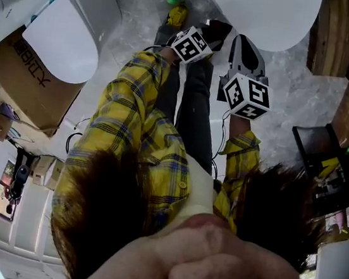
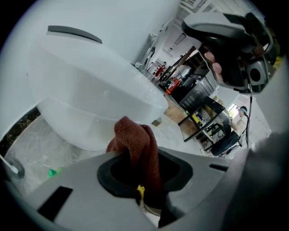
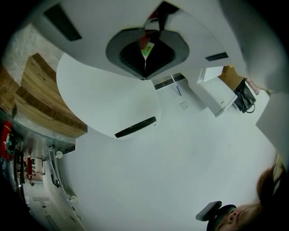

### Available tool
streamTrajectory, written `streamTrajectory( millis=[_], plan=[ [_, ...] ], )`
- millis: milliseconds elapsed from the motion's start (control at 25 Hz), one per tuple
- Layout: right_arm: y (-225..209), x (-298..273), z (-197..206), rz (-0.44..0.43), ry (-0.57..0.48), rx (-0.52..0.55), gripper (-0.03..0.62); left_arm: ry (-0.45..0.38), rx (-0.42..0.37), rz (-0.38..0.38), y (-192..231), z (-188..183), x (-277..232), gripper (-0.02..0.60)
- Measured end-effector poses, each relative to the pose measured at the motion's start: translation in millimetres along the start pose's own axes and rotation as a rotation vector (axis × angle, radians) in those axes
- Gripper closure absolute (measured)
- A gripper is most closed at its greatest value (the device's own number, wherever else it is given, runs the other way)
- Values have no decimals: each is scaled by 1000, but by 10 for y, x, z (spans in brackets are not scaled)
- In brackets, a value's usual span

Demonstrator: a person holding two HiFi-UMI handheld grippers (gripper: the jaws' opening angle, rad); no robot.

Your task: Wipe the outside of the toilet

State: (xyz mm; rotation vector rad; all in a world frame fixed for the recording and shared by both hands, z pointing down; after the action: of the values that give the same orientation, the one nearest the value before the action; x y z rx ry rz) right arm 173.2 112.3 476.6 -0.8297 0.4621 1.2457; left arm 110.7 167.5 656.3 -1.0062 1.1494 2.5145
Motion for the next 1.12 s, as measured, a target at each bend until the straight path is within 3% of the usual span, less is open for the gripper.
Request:
streamTrajectory(
  millis=[720, 1120],
  plan=[
    [-5, 558, -576, 18, -67, -19, 568, -90, -98, 85, -940, -699, 903, 485],
    [46, 937, -999, 8, -139, -9, 568, -216, -144, -7, -1199, -1242, 1623, 485]
  ],
)
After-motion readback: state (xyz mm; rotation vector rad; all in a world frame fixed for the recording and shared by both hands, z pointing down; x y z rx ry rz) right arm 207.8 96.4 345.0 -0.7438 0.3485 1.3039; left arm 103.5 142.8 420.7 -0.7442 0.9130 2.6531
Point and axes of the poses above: the fingertips, and each gripper's own axes: x backward along the fingers, y to its left, z out of its underside, the point moved 4 cm from there along x, backward along the fingers, and after that the axes turned 6 degrees about z, right-handed, at the moved point
